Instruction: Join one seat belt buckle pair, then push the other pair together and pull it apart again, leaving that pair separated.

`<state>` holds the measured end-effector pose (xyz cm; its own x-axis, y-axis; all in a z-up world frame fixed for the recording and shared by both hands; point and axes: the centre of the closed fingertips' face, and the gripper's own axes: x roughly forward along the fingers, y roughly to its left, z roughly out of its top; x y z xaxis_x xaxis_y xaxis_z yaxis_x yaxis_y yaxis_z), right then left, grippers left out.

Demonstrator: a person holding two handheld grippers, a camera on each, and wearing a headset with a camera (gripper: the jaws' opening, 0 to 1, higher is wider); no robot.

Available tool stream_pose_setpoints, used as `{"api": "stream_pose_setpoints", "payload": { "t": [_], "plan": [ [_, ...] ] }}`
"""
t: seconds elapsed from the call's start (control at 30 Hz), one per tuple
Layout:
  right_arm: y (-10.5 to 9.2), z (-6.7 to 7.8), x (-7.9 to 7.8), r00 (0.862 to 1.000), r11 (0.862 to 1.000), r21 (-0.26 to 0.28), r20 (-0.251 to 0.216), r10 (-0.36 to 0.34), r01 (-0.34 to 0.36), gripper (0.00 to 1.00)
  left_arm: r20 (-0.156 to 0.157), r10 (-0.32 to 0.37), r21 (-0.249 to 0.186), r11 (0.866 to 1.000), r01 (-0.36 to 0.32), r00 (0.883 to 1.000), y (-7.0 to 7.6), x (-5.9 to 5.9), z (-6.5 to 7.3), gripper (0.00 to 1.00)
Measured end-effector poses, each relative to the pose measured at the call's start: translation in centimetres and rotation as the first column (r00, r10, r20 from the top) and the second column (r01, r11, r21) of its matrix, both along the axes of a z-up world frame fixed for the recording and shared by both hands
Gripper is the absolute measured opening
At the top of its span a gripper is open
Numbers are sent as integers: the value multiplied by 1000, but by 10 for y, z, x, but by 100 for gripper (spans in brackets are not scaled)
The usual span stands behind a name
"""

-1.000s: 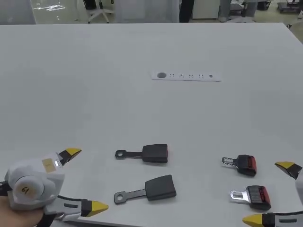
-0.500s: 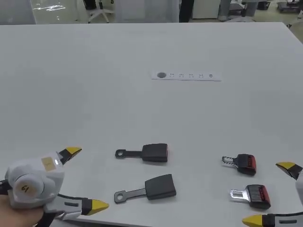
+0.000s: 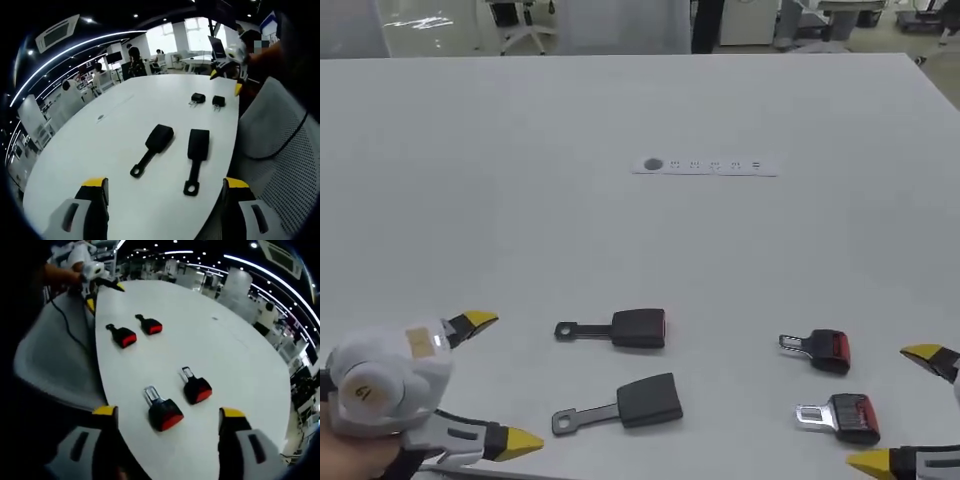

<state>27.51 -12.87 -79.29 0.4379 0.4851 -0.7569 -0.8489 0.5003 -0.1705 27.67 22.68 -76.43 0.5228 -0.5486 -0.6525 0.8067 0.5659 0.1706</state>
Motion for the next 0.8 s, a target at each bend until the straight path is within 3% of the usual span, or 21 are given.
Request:
{"api": "stream_pose_setpoints", "payload": {
  "t": [0.1, 0.27, 0.4, 0.6, 0.67, 0.73, 0.8],
  "plan": [
    [-1, -4, -4, 999, 998, -34, -3, 45, -45, 80, -6, -23, -4, 1000, 23, 1000, -12, 4, 2, 93],
    [1, -7, -9, 994, 991, -76, -8, 112, -112, 75, -42, -67, 10, 998, 67, 997, -33, 2, -9, 89],
    [0, -13, -10, 987, 982, -107, -19, 157, -158, 72, -100, -95, 24, 995, 97, 991, -49, -5, -23, 82],
    [4, -20, -12, 980, 973, -113, -48, 195, -199, 63, -131, -120, 39, 991, 126, 984, -69, -8, -37, 76],
    [5, -24, -11, 978, 970, -122, -50, 205, -209, 62, -168, -122, 52, 990, 133, 978, -72, -11, -45, 71],
    [4, -29, -14, 974, 968, -124, -79, 212, -220, 57, -180, -112, 44, 992, 122, 977, -76, -9, -48, 68],
    [5, -33, -12, 971, 963, -131, -75, 228, -236, 55, -190, -112, 39, 992, 122, 975, -82, -8, -52, 67]
  ]
}}
